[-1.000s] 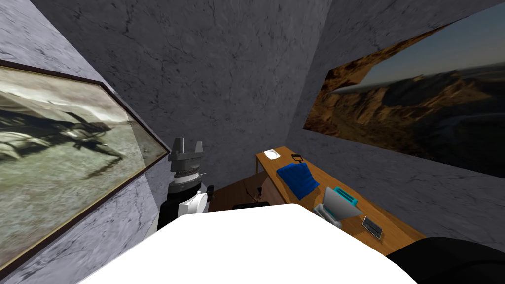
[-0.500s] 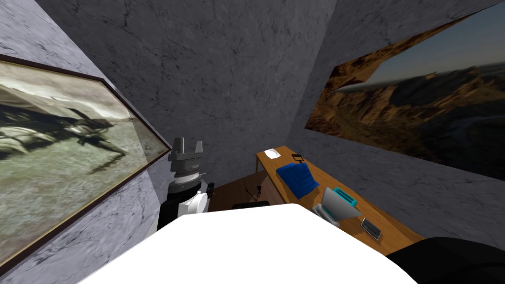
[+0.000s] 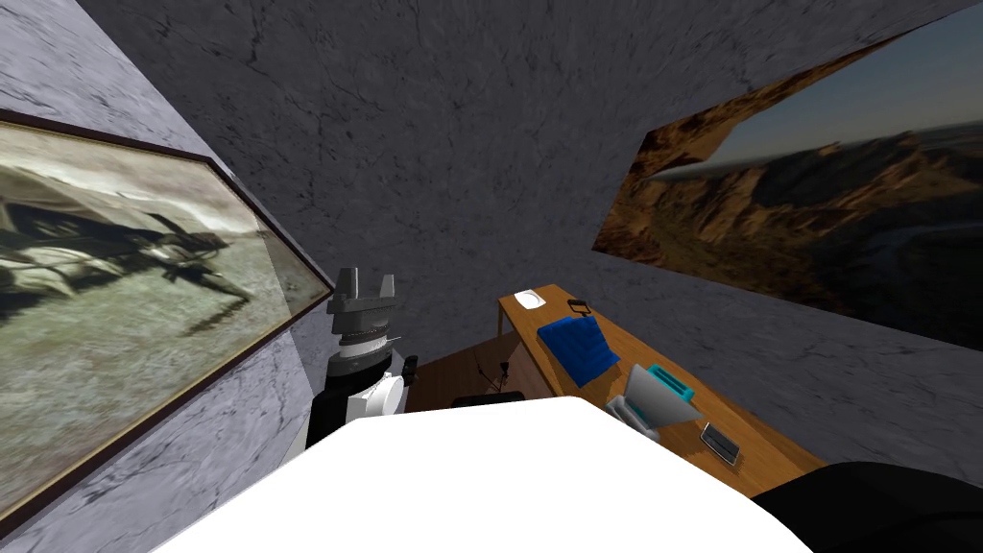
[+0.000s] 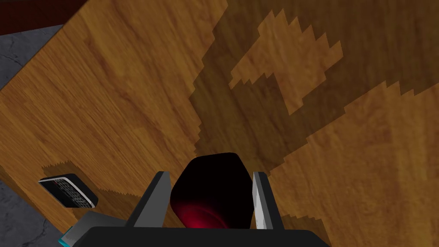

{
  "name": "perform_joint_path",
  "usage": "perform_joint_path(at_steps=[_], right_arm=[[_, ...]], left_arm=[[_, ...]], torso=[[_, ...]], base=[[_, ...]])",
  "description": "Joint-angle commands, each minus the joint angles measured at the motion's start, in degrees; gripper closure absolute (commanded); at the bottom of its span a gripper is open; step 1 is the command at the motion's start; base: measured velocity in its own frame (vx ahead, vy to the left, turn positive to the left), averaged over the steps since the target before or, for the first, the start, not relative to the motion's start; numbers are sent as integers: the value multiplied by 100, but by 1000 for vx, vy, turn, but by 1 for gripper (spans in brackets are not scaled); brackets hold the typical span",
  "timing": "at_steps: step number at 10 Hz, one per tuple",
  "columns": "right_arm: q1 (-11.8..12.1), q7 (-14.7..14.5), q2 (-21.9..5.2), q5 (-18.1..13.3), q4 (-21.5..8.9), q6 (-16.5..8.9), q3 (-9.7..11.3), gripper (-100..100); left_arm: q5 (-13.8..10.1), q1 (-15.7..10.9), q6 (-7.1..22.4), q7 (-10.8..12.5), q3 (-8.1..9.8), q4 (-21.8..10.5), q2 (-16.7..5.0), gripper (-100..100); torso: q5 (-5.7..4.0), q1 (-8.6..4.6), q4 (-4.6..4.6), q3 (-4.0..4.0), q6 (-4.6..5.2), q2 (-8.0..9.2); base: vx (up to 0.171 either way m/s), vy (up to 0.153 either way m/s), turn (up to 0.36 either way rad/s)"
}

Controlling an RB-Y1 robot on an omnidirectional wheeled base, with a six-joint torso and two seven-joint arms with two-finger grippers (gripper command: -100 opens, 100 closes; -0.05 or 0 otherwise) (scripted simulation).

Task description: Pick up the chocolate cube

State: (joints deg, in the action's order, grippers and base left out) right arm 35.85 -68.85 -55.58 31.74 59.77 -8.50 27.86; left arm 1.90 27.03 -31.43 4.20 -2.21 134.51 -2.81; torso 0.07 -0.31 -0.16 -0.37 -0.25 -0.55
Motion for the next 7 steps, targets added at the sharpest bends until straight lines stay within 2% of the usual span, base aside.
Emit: perform_joint_path(at_steps=[1, 2, 3, 5, 6, 7], right_arm=[[0, 0, 0, 0, 0, 0, 0, 100], [0, 0, 0, 0, 0, 0, 0, 0], [124, -107, -198, 196, 165, -11, 15, 100], [225, -190, -357, 344, 313, -30, 23, 100], [183, -159, -335, 337, 243, 7, 63, 100], [189, -165, -342, 344, 260, -1, 58, 0]], left_arm=[[0, 0, 0, 0, 0, 0, 0, 0], [0, 0, 0, 0, 0, 0, 0, 0], [0, 0, 0, 0, 0, 0, 0, 0], [0, 1, 0, 0, 0, 0, 0, 0], [0, 0, 0, 0, 0, 0, 0, 0], [0, 0, 0, 0, 0, 0, 0, 0]], torso=[[0, 0, 0, 0, 0, 0], [-1, -1, 0, 0, 0, 0], [-1, -2, 0, 0, -1, -1], [4, 20, -5, -13, 2, -22], [5, 23, -4, -11, -2, -20], [2, 13, -3, -7, -3, -13]], base=[[0, 0, 0], [0, 0, 0], [56, 30, -71], [59, 55, -67], [18, 23, -4], [4, 5, 0]])
